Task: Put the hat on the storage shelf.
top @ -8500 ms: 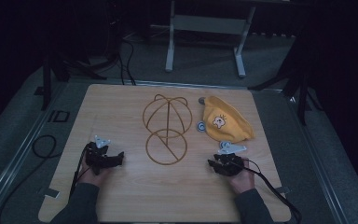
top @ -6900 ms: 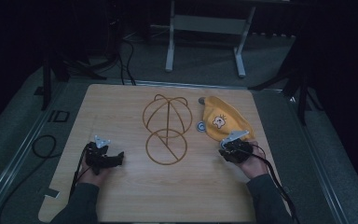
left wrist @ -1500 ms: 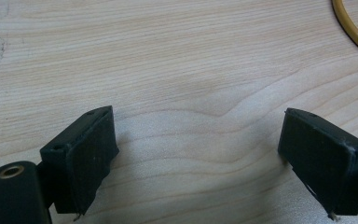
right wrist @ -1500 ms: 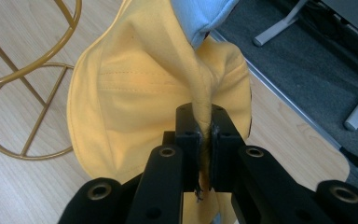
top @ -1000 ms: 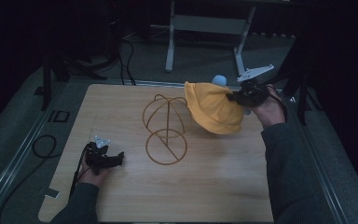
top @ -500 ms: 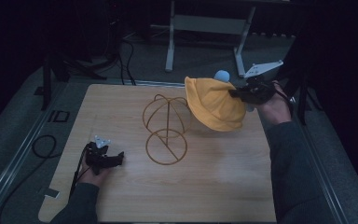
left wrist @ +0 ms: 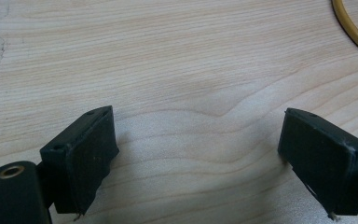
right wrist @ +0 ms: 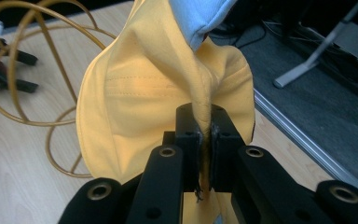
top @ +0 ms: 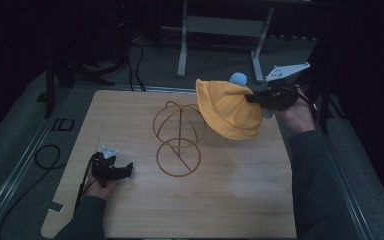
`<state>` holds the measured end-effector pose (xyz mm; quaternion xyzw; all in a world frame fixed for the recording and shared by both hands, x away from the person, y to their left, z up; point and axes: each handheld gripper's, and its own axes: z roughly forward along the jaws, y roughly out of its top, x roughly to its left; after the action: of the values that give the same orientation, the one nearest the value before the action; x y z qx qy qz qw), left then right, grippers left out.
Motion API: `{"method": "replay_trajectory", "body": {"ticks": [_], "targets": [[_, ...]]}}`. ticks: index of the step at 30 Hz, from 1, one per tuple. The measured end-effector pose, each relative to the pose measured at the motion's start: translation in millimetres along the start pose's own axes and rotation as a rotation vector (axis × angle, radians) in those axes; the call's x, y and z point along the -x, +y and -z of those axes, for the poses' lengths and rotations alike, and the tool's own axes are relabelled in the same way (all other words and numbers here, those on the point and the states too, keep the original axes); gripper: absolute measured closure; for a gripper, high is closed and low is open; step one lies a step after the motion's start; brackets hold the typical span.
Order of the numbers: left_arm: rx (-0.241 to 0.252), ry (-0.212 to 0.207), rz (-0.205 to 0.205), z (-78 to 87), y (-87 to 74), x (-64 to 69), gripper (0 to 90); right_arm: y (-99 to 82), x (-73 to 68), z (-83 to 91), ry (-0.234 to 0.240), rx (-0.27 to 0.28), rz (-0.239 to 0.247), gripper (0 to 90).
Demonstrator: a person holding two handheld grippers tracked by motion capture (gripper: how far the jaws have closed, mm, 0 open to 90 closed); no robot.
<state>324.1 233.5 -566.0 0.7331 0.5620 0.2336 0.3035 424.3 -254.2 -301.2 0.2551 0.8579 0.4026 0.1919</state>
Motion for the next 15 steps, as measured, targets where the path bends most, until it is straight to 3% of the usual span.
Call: {"method": "replay_trajectory", "body": {"ticks": [15], "targets": [[-0.002, 0.0, -0.002, 0.1, 0.0, -0.1, 11.5, 17.4, -15.3, 5.1, 0.069, 0.038, 0.063, 85.1]]}}
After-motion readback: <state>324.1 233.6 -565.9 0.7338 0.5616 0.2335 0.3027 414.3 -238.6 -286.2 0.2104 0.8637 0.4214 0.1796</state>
